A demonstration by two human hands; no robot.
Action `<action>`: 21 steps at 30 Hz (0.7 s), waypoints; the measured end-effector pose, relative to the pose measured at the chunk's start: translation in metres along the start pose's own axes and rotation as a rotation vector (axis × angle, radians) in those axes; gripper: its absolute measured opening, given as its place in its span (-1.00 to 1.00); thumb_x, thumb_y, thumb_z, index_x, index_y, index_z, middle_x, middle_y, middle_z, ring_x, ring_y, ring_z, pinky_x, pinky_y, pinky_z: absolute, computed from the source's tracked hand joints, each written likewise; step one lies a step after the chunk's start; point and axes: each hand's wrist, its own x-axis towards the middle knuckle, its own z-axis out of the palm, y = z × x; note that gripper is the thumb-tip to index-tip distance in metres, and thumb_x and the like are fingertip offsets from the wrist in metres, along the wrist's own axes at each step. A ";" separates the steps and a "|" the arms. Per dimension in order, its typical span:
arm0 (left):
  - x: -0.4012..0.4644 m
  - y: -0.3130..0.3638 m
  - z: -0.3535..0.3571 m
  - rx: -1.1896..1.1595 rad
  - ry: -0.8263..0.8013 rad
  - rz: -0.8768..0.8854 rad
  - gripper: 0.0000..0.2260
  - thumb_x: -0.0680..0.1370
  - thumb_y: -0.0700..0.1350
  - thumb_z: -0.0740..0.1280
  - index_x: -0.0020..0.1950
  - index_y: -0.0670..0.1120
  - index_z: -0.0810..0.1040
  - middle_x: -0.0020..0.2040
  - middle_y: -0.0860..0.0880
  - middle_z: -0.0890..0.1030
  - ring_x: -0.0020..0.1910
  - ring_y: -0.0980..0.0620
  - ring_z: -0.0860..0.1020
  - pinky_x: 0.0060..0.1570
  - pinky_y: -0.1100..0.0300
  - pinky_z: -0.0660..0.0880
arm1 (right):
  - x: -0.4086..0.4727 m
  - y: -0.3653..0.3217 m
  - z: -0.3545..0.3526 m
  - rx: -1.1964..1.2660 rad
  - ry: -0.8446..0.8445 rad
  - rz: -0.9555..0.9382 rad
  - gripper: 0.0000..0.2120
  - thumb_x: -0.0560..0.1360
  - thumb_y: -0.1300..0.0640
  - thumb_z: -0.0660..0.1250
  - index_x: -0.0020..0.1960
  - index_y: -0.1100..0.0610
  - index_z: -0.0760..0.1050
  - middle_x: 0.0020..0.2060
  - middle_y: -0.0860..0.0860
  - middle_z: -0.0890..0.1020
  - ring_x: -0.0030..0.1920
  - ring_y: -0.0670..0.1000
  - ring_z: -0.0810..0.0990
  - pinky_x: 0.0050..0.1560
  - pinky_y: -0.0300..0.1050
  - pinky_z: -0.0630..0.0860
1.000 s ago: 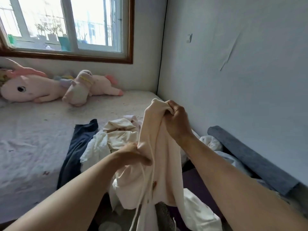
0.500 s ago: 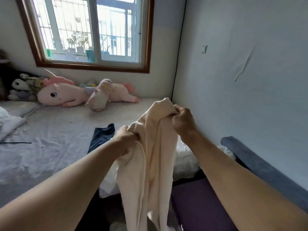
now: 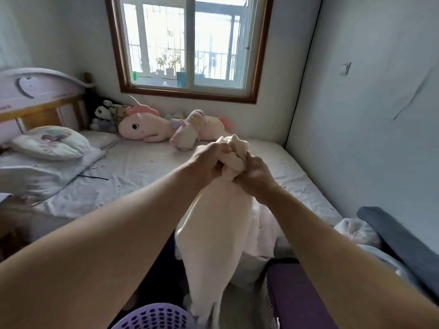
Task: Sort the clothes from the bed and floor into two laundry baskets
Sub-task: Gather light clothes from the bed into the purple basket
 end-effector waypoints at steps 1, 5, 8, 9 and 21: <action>-0.006 0.003 -0.002 -0.020 -0.029 0.000 -0.84 0.46 -0.30 0.21 -0.20 -0.11 0.54 -0.36 -0.06 0.54 -0.38 0.04 0.51 -0.44 0.33 0.49 | 0.000 -0.004 -0.001 0.027 0.015 -0.003 -0.50 0.20 0.08 0.33 0.14 0.13 0.53 -0.07 0.11 0.66 -0.03 0.13 0.62 -0.07 -0.02 0.54; -0.021 0.007 -0.024 0.229 0.044 0.070 -0.64 0.25 -0.31 0.23 -0.02 -0.02 0.53 -0.28 -0.04 0.51 -0.38 0.06 0.43 -0.31 0.26 0.38 | -0.004 -0.030 0.002 0.146 0.070 0.012 -0.45 0.15 0.09 0.32 0.14 0.22 0.50 -0.08 0.12 0.63 -0.05 0.14 0.60 -0.09 -0.01 0.53; -0.027 0.001 -0.050 0.576 0.181 0.048 -0.20 0.18 -0.23 0.39 0.41 0.04 0.27 0.20 -0.10 0.48 0.10 -0.10 0.50 0.05 0.05 0.52 | -0.007 -0.050 0.002 0.268 0.068 0.002 -0.64 0.27 0.24 0.36 0.07 0.24 0.53 -0.13 0.11 0.63 -0.06 0.17 0.63 -0.04 0.04 0.57; -0.030 -0.001 -0.058 0.656 0.202 0.023 -0.07 0.17 -0.20 0.45 0.48 0.08 0.15 0.33 -0.13 0.38 0.26 -0.15 0.42 0.21 -0.01 0.48 | -0.007 -0.057 0.000 0.321 0.053 -0.012 -0.70 0.29 0.28 0.36 0.02 0.22 0.55 -0.18 0.09 0.63 -0.11 0.12 0.62 -0.07 0.00 0.57; -0.076 -0.010 -0.111 0.644 0.064 -0.164 -0.87 0.52 -0.28 0.33 -0.19 -0.11 0.46 -0.30 -0.05 0.47 -0.56 0.17 0.48 -0.62 0.41 0.37 | 0.021 -0.181 -0.034 0.740 0.210 -0.077 -0.54 0.43 0.35 0.37 0.31 0.24 0.39 0.10 0.17 0.58 0.08 0.13 0.59 0.07 0.01 0.60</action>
